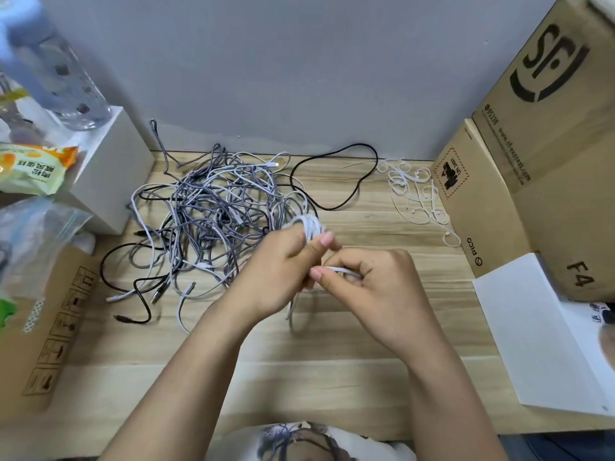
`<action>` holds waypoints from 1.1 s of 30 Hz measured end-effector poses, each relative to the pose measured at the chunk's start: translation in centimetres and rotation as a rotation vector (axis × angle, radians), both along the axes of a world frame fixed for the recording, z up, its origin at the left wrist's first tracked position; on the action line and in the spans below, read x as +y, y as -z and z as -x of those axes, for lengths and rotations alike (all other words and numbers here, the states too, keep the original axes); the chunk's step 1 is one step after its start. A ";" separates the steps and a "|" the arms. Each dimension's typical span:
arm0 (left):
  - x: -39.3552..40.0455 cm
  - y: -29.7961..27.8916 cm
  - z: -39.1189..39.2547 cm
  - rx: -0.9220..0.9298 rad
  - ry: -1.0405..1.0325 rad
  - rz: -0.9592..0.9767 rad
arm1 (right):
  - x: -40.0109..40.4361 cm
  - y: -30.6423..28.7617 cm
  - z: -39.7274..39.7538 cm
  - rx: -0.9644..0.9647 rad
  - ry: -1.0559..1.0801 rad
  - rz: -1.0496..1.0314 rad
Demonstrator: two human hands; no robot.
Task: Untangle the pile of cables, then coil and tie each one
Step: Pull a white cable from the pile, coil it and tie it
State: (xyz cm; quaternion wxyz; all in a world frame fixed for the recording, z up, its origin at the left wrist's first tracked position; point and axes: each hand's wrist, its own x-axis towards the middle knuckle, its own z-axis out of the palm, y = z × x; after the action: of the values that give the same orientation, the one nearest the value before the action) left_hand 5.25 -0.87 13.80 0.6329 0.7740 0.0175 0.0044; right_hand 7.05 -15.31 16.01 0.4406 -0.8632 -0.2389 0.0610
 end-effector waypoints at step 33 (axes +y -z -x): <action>0.4 -0.8 -0.5 0.051 -0.010 0.237 | 0.0 0.8 0.5 0.048 -0.077 -0.007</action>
State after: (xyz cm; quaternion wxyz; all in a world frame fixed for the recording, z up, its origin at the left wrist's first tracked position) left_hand 5.77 -0.44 14.55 0.7194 0.6934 0.0377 -0.0142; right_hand 6.56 -15.31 15.20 0.4467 -0.8501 -0.2614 0.0975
